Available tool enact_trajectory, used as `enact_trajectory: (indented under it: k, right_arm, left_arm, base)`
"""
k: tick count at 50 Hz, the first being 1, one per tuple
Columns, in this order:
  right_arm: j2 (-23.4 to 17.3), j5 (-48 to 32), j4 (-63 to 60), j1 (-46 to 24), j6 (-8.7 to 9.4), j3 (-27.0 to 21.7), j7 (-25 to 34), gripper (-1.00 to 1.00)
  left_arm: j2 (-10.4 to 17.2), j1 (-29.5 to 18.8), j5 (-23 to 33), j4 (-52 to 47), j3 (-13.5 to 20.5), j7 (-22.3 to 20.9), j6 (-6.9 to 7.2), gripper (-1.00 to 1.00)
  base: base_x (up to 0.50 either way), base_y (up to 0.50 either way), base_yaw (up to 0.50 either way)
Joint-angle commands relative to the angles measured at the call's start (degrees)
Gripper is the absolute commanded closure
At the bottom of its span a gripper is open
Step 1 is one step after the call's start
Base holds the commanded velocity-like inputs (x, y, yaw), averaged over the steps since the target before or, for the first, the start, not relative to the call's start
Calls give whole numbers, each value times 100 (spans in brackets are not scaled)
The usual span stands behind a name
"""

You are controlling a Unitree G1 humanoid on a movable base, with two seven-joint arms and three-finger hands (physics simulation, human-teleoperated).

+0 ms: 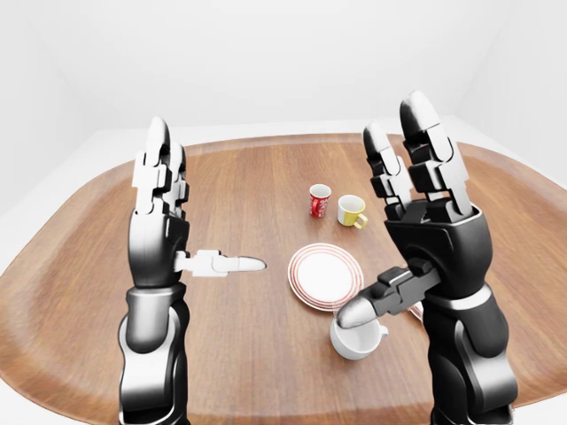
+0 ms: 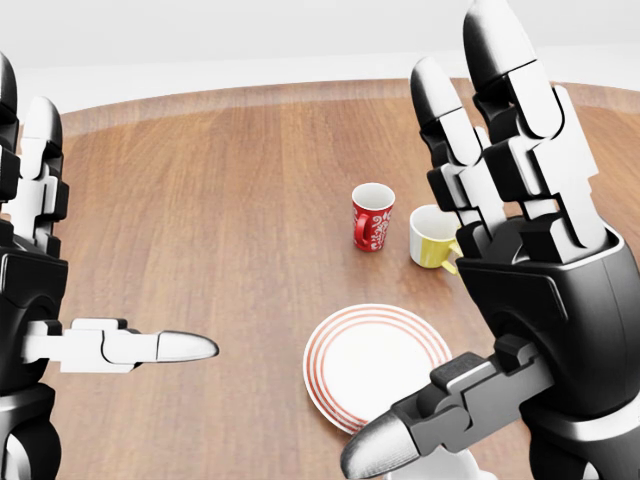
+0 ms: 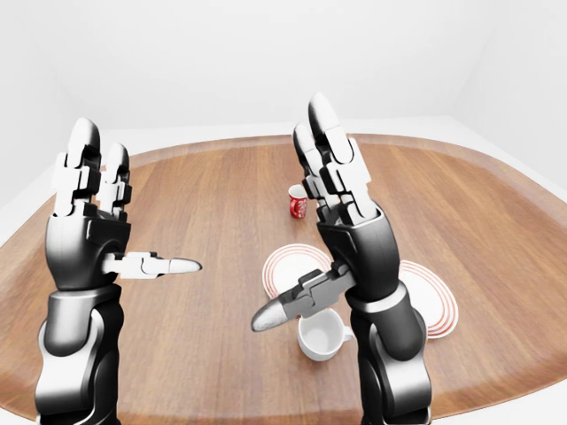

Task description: Put the white mug on the left plate.

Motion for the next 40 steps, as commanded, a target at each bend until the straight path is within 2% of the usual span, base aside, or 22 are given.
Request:
enact_trajectory:
  k: [1,7,28,32,34,40]
  right_arm:
    - [-99,116,-430,603,0,239,-219,-100]
    - [-90,119,-652,978,0,364,-278,-100]
    - [-273,-49,-720,1395,0,305,-146,-100]
    - [-645,-592,-519,1572,0,682,-133,-100]
    - [-887,-1109,-373,1695,0,993,-63,-100]
    - [-756,-1806,-392,1794,0,1169,342,-100]
  left_arm:
    - [11,-19,-11,14,19,4,0,-100]
    - [14,-18,-13,20,25,3,0,-100]
    - [17,-6,-8,-33,32,-7,0,-100]
    - [18,-1,-8,-27,39,-11,0,-100]
    - [25,-17,-19,-42,60,-12,0,-100]
    - [34,-28,-32,-19,74,-8,0,-100]
  base:
    - [0,0,0]
    - [0,0,0]
    - [0,0,0]
    - [0,0,0]
    - [0,0,0]
    - [0,0,0]
